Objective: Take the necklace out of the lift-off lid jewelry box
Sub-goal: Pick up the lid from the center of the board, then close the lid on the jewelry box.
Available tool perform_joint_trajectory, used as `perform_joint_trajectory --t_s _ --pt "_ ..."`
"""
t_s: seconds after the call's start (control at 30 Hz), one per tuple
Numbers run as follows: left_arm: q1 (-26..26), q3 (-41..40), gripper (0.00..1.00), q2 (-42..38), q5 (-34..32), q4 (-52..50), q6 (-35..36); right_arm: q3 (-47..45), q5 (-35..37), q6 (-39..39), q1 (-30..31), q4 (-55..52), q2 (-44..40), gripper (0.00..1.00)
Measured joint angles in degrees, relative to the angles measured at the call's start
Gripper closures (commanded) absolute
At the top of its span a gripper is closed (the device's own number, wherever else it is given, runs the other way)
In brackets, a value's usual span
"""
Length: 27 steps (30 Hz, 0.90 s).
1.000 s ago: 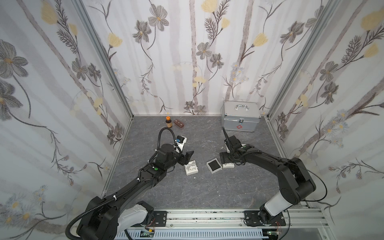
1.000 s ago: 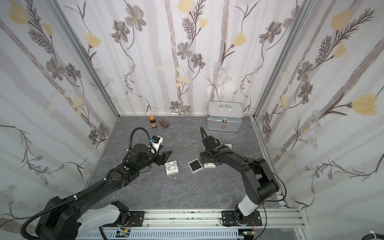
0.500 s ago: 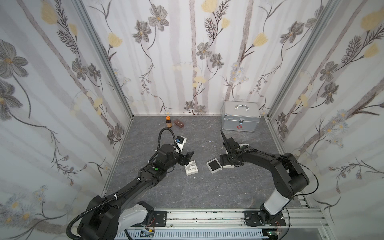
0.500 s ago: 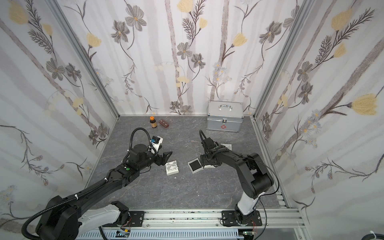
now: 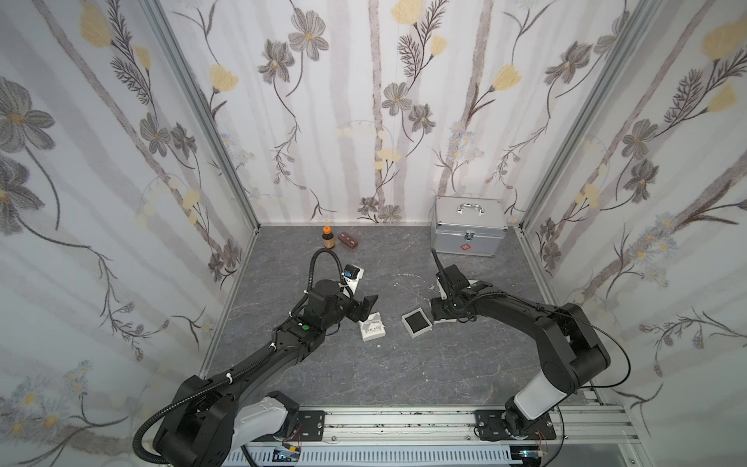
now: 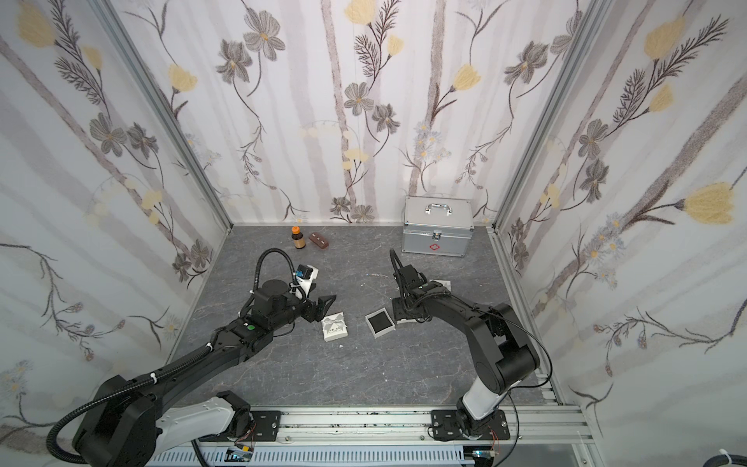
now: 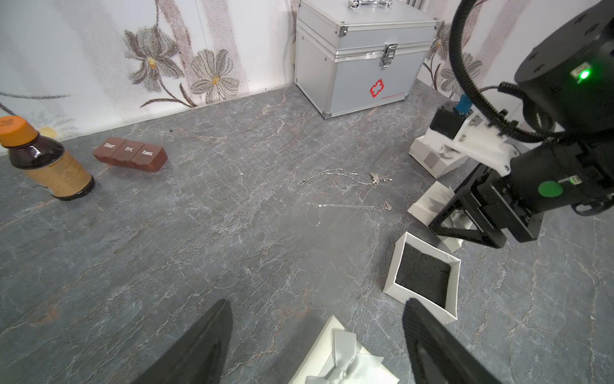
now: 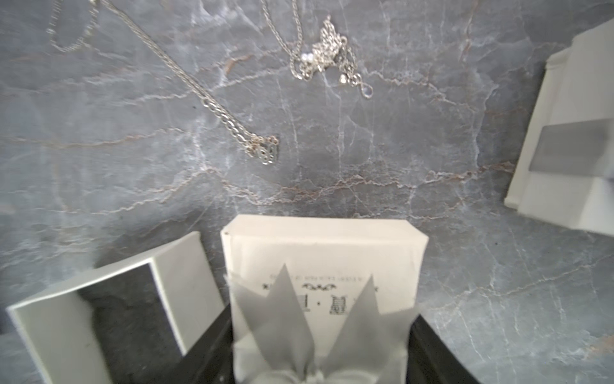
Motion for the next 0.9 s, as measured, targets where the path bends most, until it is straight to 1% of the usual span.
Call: perform_joint_trajectory --t_s 0.13,0.33,0.4,0.5,0.57,0.83,0.9 --pt "-0.02 0.04 0.20 1.75 3.58 0.00 0.68 0.76 -2.78 -2.32 -0.37 -0.04 -1.97 0.31" --pt "-1.73 0.04 0.23 4.04 6.27 -0.04 1.49 1.09 -11.65 -5.86 -0.07 0.02 -2.54 0.31" --pt "-3.04 0.04 0.26 4.59 6.73 -0.02 2.16 1.09 -14.25 -6.78 0.11 0.15 -2.21 0.31" --pt "-5.01 0.07 0.35 6.14 7.37 0.17 2.40 1.09 -17.16 -7.54 0.20 0.17 -1.51 0.31" --pt "-6.32 0.15 0.39 7.78 7.52 0.33 2.40 1.09 -18.62 -8.09 0.26 0.42 -1.05 0.31" --pt "-12.15 2.01 0.48 16.13 6.25 0.79 2.38 0.98 -22.10 -8.98 0.52 0.44 -0.11 0.31" --pt "-13.38 3.15 0.53 18.53 5.60 0.96 2.40 0.81 -22.47 -9.25 0.59 0.44 0.00 0.31"
